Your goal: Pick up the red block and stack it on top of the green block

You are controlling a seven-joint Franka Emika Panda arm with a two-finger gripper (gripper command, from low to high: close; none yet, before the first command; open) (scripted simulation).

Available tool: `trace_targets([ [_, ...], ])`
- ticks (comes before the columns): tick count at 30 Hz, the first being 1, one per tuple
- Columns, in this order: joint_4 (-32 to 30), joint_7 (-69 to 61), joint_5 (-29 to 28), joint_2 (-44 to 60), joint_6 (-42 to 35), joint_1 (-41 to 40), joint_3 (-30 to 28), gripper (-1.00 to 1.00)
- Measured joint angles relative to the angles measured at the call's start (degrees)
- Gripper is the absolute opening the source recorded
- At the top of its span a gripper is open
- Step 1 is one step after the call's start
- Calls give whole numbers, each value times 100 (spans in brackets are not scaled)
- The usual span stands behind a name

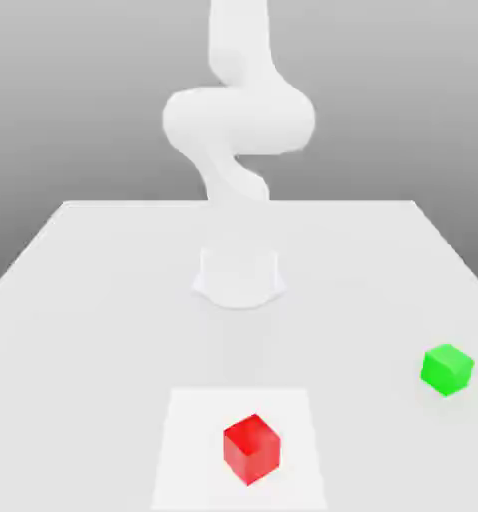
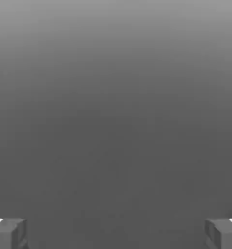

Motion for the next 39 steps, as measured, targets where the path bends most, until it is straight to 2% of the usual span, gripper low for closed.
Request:
trace_targets([
  [13,-921,-2045,388,2747,1271,741,-585,0],
  [18,-1271,-2743,425,3779,1757,827,-601,0],
  [22,-1550,-3143,245,4585,2157,842,-617,0],
  [27,-1479,-3442,481,5612,2958,706,-424,0],
  [28,-1451,-3480,531,5813,3126,639,-347,-100],
  [35,-1445,-3482,533,5859,3159,621,-326,-100],
  [39,-1551,-3300,285,5172,2586,727,-485,-100],
])
